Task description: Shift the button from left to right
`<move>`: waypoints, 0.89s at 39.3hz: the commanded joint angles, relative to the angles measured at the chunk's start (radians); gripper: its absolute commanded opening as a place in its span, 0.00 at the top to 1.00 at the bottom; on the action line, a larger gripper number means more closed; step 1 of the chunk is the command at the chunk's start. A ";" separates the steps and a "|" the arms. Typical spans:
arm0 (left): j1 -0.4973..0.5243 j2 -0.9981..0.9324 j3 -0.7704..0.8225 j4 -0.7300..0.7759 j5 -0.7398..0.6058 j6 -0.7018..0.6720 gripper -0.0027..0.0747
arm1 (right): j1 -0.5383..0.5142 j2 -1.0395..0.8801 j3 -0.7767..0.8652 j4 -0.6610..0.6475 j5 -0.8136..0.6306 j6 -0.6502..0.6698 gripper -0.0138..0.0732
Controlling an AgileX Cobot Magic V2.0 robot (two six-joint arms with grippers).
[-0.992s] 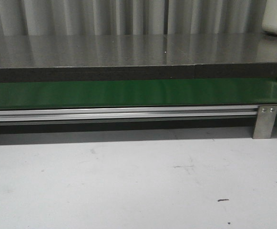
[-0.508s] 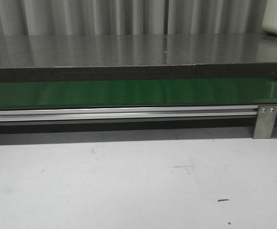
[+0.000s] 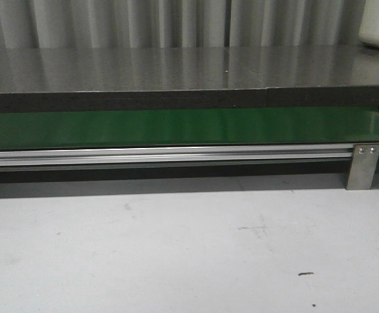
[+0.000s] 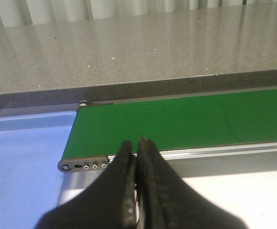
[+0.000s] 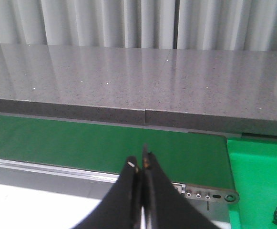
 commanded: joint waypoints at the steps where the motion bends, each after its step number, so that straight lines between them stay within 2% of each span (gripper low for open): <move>1: 0.001 0.009 -0.026 -0.012 -0.088 -0.010 0.99 | 0.002 0.007 -0.025 -0.003 -0.089 -0.006 0.92; 14: 0.001 -0.008 0.000 -0.004 -0.126 -0.010 0.99 | 0.002 0.007 -0.025 -0.003 -0.089 -0.006 0.92; 19: -0.016 -0.096 0.091 -0.002 -0.220 -0.015 0.99 | 0.002 0.007 -0.025 -0.003 -0.089 -0.006 0.92; 24: -0.080 -0.196 0.220 -0.002 -0.289 -0.020 0.99 | 0.002 0.007 -0.025 -0.003 -0.089 -0.006 0.92; 28: -0.119 -0.217 0.299 0.001 -0.337 -0.054 0.99 | 0.002 0.007 -0.025 -0.003 -0.088 -0.006 0.92; 35: -0.114 -0.217 0.422 0.065 -0.418 -0.226 0.99 | 0.002 0.007 -0.025 -0.003 -0.089 -0.006 0.92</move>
